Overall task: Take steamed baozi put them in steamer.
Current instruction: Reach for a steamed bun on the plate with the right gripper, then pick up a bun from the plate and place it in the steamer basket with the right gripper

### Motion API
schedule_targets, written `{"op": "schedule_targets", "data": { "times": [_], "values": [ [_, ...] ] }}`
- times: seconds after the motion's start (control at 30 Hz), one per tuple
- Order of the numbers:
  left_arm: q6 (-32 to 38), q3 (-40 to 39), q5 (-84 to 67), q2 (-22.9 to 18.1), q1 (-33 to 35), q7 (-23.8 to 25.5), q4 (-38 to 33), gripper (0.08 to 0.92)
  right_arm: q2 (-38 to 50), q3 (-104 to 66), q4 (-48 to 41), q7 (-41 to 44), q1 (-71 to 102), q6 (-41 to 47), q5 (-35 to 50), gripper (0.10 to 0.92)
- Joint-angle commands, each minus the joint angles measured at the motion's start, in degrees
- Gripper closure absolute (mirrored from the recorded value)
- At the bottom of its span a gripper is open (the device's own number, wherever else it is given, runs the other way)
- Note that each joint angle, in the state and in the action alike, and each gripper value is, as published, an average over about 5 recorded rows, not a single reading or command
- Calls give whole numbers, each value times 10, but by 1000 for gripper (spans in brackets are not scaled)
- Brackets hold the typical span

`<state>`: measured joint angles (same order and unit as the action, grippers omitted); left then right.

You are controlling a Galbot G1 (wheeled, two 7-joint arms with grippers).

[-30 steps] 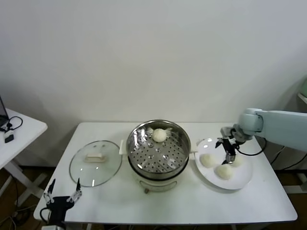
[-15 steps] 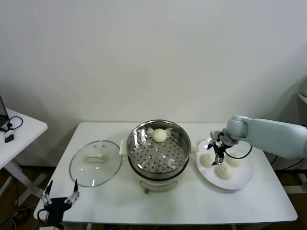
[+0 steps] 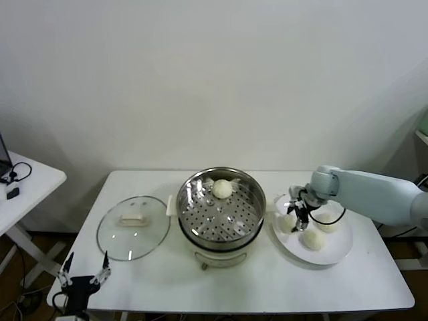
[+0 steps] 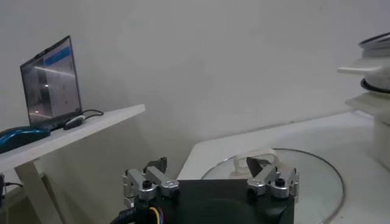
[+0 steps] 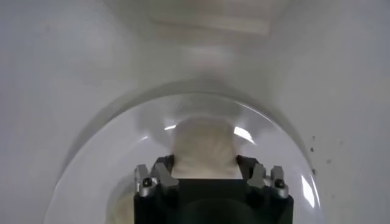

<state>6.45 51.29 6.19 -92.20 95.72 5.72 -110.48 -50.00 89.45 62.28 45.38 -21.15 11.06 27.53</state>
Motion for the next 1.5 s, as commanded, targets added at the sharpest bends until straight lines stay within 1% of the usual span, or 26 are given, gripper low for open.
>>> {"op": "schedule_targets", "data": {
  "times": [0.03,0.17,0.33,0.57,0.7,0.87,0.97,1.1,1.27,1.5],
  "values": [
    [-2,-1,1,-28,0,0,-2,177,3,4,8,8,-13,1,3,405],
    [-2,-2,1,-28,2,0,-4,177,19,51,44,24,-79,-6,29,421],
    [-4,-4,1,-28,3,0,-9,177,41,140,99,56,-222,-20,80,423],
    [-4,-6,0,-28,7,1,-14,177,48,239,201,83,-417,-22,190,419],
    [-5,-8,0,-28,8,1,-14,177,26,245,259,82,-489,-4,249,417],
    [-6,-11,-1,-28,7,1,-17,177,-21,178,296,49,-495,37,314,415],
    [-7,-11,-1,-28,7,2,-17,177,-60,120,298,21,-463,63,341,414],
    [-8,-7,-6,-28,5,2,-20,177,-121,61,286,-16,-394,87,350,414],
    [-12,-2,-12,-28,2,4,-22,177,-202,15,241,-45,-296,103,330,414],
    [-13,0,-13,-28,0,5,-25,177,-259,8,152,-49,-207,102,275,414]
  ]
}}
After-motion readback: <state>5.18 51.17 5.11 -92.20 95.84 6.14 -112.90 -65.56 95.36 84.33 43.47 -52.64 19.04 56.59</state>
